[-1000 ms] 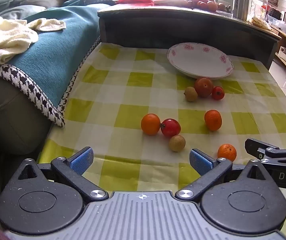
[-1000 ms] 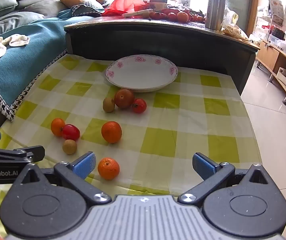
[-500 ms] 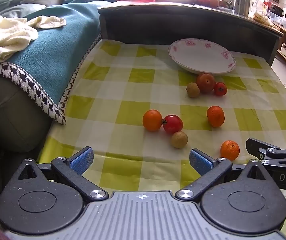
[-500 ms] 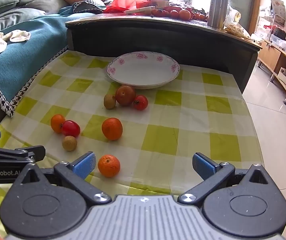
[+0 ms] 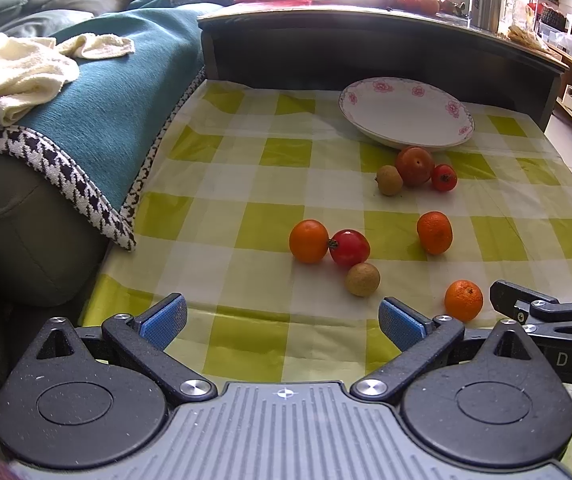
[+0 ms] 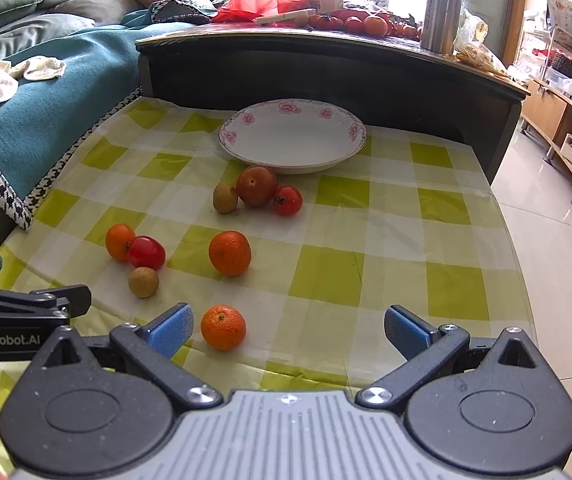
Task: Organize fruits
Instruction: 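Grasp the small mandarin with the right tool while the left tool reaches toward a brown kiwi, then grasp the brown kiwi with the left tool while the right tool holds the mandarin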
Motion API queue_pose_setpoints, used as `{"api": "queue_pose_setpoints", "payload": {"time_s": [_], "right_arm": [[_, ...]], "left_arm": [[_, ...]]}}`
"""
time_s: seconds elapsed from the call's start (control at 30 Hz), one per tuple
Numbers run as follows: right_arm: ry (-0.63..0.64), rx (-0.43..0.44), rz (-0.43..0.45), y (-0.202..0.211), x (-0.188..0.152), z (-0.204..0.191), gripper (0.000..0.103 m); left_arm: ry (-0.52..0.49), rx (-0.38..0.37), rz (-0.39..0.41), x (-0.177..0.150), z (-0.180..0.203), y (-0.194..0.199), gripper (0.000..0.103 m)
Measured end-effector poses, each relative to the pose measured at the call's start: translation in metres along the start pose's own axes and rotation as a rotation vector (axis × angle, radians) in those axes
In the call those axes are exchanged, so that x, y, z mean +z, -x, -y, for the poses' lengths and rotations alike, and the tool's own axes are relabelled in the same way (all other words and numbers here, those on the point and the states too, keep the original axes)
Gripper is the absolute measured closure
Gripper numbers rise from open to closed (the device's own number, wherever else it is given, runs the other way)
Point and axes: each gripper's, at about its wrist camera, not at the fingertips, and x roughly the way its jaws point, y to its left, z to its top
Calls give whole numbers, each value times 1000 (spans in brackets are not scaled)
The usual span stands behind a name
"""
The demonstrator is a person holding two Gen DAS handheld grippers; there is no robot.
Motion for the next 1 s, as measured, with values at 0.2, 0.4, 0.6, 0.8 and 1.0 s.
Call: {"api": "queue_pose_setpoints", "payload": {"time_s": [0.2,0.4,0.6,0.8,1.0], "right_arm": [[8,22,-9,-2,0,-2,2],[23,70,-32,-8,0,-3,11],[73,122,-77,-19,-2,-10,30],[125,163,-132,-38,-2,-18,56],[165,189,-166,-44,4,-14,71]], "left_arm": [[-8,2,-9,-1,0,-3,0],[-25,5,-19,-3,0,-9,0],[-68,-2,-20,-4,6,-12,0],[-83,-16,-18,-3,5,-16,0],[-60,-103,-35,3,7,-27,3]]}}
